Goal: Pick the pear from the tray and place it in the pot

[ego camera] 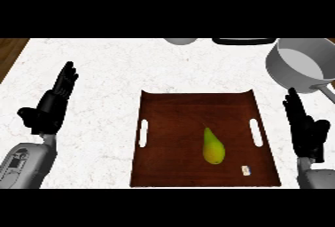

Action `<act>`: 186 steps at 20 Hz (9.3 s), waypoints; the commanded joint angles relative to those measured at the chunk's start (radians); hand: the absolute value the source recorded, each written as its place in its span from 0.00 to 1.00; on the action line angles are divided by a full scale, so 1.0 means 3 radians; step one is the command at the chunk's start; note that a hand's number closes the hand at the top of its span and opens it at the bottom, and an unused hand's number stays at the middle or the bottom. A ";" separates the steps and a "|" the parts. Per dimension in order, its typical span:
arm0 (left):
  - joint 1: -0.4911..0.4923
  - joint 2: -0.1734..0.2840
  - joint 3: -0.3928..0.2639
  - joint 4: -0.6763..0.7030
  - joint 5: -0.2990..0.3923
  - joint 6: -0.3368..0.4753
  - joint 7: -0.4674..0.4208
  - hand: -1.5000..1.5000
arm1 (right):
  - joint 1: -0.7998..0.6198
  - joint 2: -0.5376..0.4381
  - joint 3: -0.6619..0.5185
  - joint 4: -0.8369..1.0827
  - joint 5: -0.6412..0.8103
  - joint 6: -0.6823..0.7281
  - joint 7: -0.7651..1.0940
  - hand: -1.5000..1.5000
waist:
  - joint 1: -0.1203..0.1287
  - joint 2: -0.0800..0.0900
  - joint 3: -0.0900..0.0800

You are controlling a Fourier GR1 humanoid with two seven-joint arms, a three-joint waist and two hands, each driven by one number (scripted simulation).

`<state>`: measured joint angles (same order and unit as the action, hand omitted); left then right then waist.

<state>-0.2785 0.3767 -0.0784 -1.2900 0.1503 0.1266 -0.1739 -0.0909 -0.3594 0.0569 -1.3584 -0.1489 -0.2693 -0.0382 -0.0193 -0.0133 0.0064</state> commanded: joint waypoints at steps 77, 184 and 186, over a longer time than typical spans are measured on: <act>0.0969 -0.0995 -0.0018 -0.1200 -0.0399 0.0192 0.0392 0.50 | 0.0094 0.0678 0.0961 -0.0890 0.3239 0.0815 0.1654 1.00 | 0.0066 0.0041 -0.0021; 0.0796 -0.1152 0.0091 -0.0845 -0.0533 -0.0001 0.0150 0.50 | -0.1736 -0.1748 -0.3350 0.3827 0.1673 0.0987 -0.1873 0.00 | 0.0177 0.0101 -0.0001; 0.0853 -0.1251 -0.0032 -0.0939 -0.0572 0.0125 0.0109 0.50 | -0.1661 -0.1868 -0.3407 0.3851 0.1625 0.1097 -0.1903 0.00 | 0.0192 0.0108 0.0005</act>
<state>-0.0271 0.0224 -0.0584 -1.5597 -0.0073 0.1347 -0.1376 -0.6197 -0.8766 -0.9529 -0.2182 0.3541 0.0237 -0.5846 0.0341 0.0178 0.0067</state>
